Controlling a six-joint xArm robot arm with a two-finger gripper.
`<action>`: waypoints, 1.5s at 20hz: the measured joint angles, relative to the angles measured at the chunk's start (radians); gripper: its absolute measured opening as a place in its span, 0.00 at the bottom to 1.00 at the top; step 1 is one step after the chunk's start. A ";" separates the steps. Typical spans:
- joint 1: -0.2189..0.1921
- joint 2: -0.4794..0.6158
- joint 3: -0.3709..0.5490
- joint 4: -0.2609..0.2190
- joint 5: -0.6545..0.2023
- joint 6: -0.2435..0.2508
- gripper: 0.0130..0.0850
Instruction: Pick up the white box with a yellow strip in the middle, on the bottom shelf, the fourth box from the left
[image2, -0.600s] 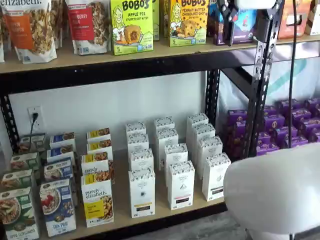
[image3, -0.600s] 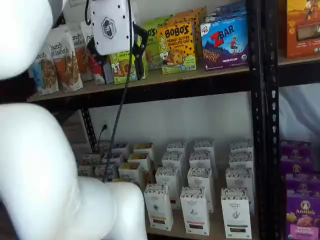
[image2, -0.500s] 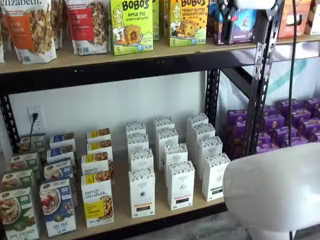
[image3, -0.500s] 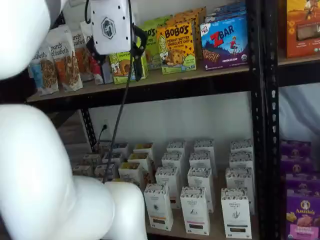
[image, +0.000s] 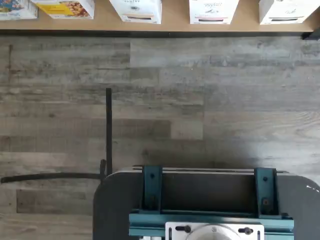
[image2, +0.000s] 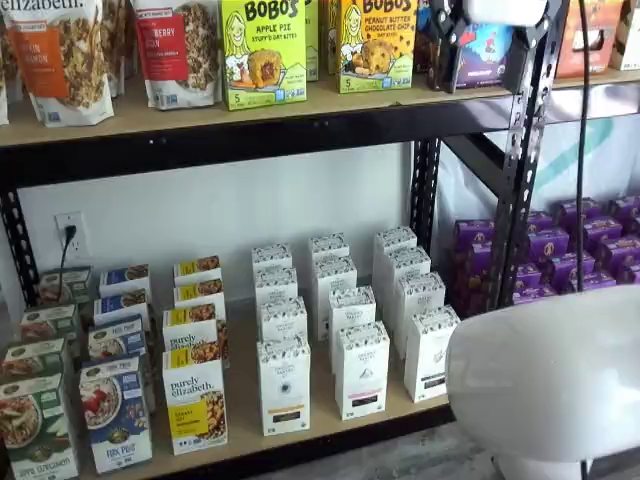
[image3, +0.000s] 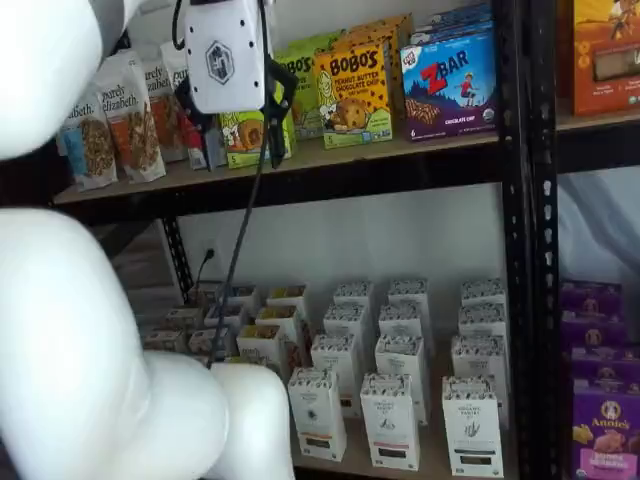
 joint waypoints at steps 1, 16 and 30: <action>0.007 -0.001 0.008 -0.001 -0.009 0.005 1.00; 0.210 -0.025 0.272 -0.026 -0.260 0.181 1.00; 0.380 0.001 0.537 -0.054 -0.650 0.326 1.00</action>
